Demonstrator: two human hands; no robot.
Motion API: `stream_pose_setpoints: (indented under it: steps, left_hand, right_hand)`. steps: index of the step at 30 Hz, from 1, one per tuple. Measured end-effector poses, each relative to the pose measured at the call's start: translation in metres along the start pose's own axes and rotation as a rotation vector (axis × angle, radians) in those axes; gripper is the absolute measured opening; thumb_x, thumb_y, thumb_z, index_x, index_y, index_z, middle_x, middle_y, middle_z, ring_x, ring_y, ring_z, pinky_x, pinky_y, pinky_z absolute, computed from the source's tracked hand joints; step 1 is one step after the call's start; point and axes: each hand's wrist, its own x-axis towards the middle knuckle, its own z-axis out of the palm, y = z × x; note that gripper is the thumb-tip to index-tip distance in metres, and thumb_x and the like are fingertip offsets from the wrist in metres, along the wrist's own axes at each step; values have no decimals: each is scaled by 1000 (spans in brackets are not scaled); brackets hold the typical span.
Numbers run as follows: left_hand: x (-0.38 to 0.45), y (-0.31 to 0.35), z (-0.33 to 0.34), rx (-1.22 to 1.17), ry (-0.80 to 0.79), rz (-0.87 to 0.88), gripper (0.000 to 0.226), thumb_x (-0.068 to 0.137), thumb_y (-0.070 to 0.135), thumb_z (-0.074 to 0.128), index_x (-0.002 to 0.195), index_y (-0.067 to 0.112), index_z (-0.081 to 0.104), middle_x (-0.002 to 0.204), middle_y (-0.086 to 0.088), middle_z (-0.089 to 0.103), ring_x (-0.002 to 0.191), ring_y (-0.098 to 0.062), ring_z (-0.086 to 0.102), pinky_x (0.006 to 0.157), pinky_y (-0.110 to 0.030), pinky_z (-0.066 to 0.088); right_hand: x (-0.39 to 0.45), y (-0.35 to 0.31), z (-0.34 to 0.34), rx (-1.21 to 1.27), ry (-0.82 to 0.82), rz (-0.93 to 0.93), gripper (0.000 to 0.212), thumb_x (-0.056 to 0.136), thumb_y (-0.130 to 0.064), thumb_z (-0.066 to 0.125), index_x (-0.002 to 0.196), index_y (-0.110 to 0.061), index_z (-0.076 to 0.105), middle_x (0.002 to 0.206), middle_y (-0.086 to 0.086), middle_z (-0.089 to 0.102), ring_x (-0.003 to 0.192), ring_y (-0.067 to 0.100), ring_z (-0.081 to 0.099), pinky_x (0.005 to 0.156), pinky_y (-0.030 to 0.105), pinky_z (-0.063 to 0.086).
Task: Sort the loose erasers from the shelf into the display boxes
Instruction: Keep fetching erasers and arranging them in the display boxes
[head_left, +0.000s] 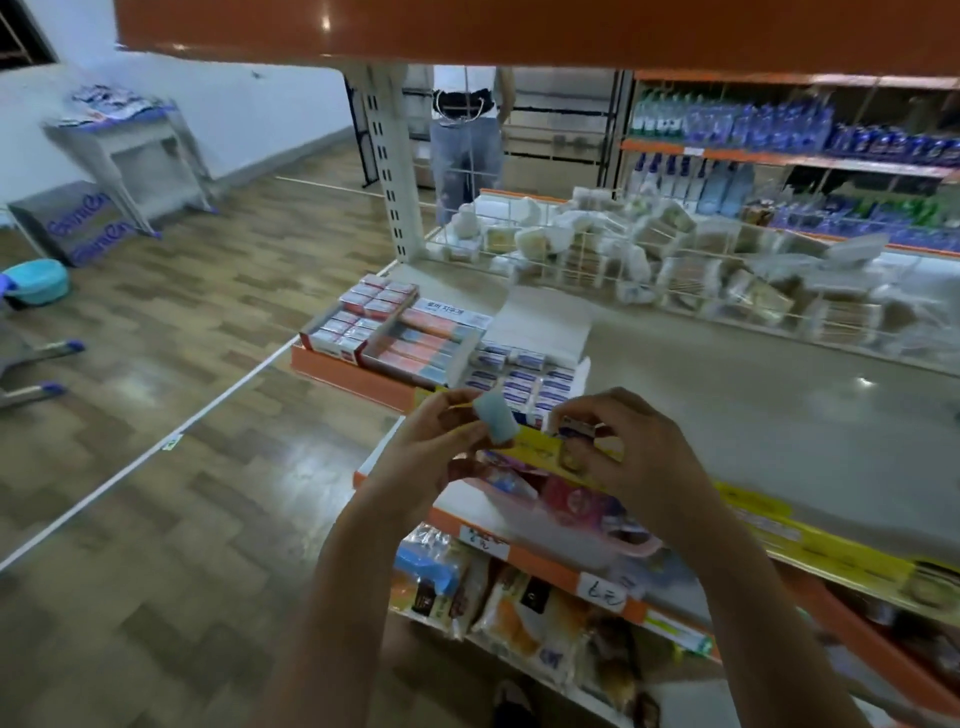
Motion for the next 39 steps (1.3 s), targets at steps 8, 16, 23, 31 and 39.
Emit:
stream_pose_setpoints:
  steps: [8, 16, 23, 31, 39]
  left_hand:
    - [57, 2, -34, -35, 71, -143, 24, 96, 8, 45, 103, 14, 67, 81, -4, 68, 66, -12, 60, 56, -21, 50]
    - [123, 10, -34, 373, -154, -105, 38, 81, 11, 70, 112, 29, 60, 102, -1, 68, 90, -12, 67, 74, -21, 54]
    - [155, 20, -36, 872, -238, 131, 32, 81, 18, 72, 98, 37, 52, 100, 16, 60, 85, 8, 56, 69, -14, 51]
    - [178, 35, -51, 949, -381, 235, 32, 81, 22, 69, 94, 47, 53, 103, 18, 57, 88, 5, 54, 69, -10, 47]
    - [195, 51, -84, 928, -407, 280, 34, 80, 21, 71, 93, 48, 56, 99, 20, 57, 90, 7, 55, 71, -8, 46]
  right_hand:
    - [66, 30, 28, -95, 55, 32, 24, 83, -10, 65, 97, -28, 66, 91, -10, 57, 87, 7, 50, 73, 12, 34]
    - [107, 57, 36, -276, 52, 139, 24, 81, -9, 65, 102, -20, 67, 99, -2, 64, 95, 18, 53, 78, 21, 33]
    - [113, 65, 40, -416, 36, 223, 24, 85, -11, 60, 107, -18, 65, 102, -3, 63, 96, 14, 48, 80, 19, 30]
    - [123, 57, 48, -491, 35, 290, 22, 87, -12, 57, 107, -20, 64, 105, -6, 59, 100, 11, 50, 84, 18, 31]
    - [127, 53, 53, -440, 66, 407, 17, 87, -11, 58, 101, -16, 67, 96, -5, 56, 91, 10, 52, 74, 14, 32]
